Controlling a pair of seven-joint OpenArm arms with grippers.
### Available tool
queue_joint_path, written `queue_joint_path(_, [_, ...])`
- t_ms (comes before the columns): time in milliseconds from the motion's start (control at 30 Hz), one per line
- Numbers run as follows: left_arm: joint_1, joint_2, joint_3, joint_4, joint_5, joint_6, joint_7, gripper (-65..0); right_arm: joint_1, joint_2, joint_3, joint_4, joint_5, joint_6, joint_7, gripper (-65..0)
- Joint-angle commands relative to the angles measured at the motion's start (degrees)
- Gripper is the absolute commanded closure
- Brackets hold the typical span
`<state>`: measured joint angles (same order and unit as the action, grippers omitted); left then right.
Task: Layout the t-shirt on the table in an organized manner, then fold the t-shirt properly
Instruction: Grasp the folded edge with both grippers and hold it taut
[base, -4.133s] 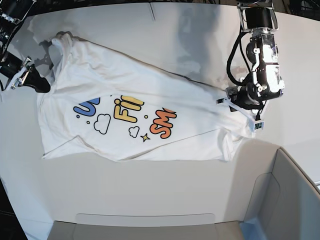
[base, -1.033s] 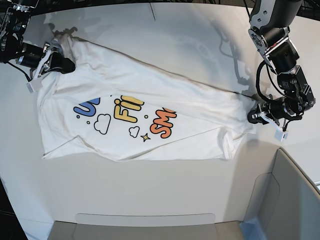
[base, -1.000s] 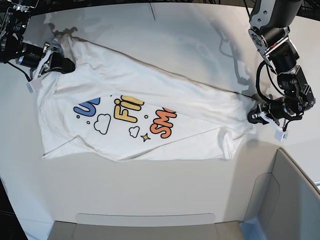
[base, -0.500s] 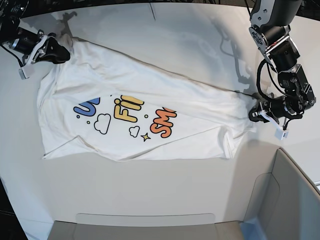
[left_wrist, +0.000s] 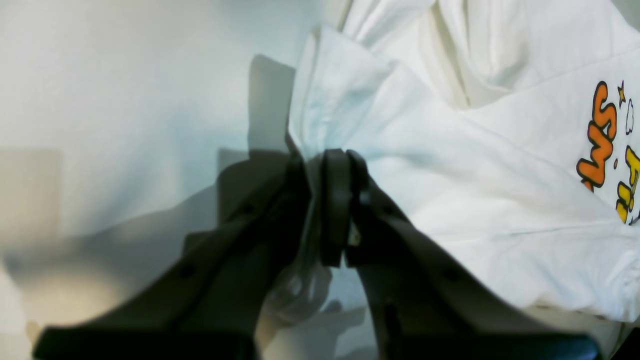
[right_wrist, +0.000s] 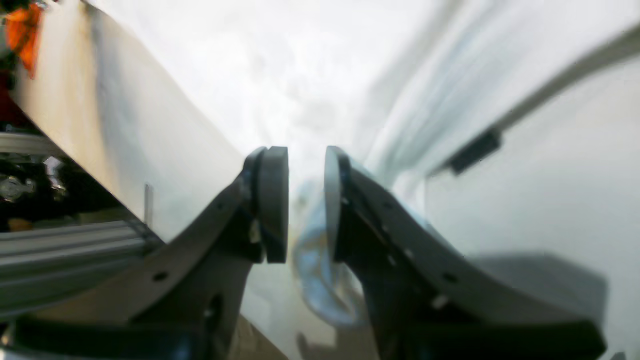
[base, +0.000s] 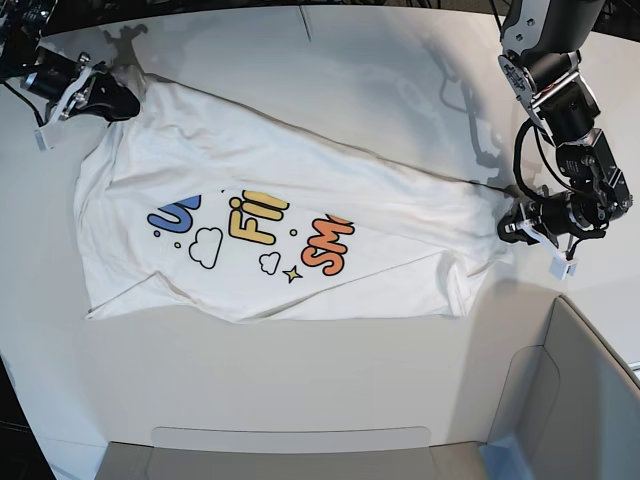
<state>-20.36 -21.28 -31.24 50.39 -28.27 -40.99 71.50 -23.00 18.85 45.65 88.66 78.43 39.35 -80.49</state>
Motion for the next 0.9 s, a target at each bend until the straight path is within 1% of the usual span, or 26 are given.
queue_joint_path(0, [0.8, -0.3, 0.3, -0.5, 6.1, 1.0, 5.7, -7.1, 0.0, 0.9, 0.3, 0.9, 2.2, 0.6, 0.5, -13.7])
queue_joint_path(133, [0.8, 0.0, 0.3, -0.5, 6.1, 1.0, 5.8, -7.1, 0.2, 1.0, 0.3, 1.0, 3.6, 0.6, 0.5, -13.7])
queue_joint_path(333, [0.8, 0.0, 0.3, -0.5, 6.1, 1.0, 5.8, -7.2, 0.0, 1.0, 0.3, 0.5, 2.8, 0.6, 0.5, -13.7])
queue_joint_path(400, [0.8, 0.0, 0.3, -0.5, 6.1, 1.0, 5.8, -7.2, 0.4, 1.0, 0.3, 0.5, 0.3, 0.6, 0.5, -13.7])
queue_joint_path(533, [0.8, 0.0, 0.3, -0.5, 6.1, 1.0, 5.9, -7.2, 2.2, 0.8, 1.3, -0.8, -9.2, 0.6, 0.5, -13.7])
queue_joint_path(567, [0.8, 0.0, 0.3, -0.5, 6.1, 1.0, 5.9, -7.2, 2.3, 0.6, 2.0, -1.9, -10.4, 0.6, 0.5, -13.7])
queue_joint_path(700, [0.8, 0.0, 0.3, -0.5, 6.1, 1.0, 5.9, -7.2, 3.2, 0.9, 1.5, -5.7, -10.8, 0.6, 0.5, -13.7])
queue_joint_path(867, [0.8, 0.0, 0.3, -0.5, 6.1, 1.0, 5.9, -7.2, 2.9, 1.0, 1.6, -5.5, -10.5, 0.6, 0.5, -13.7])
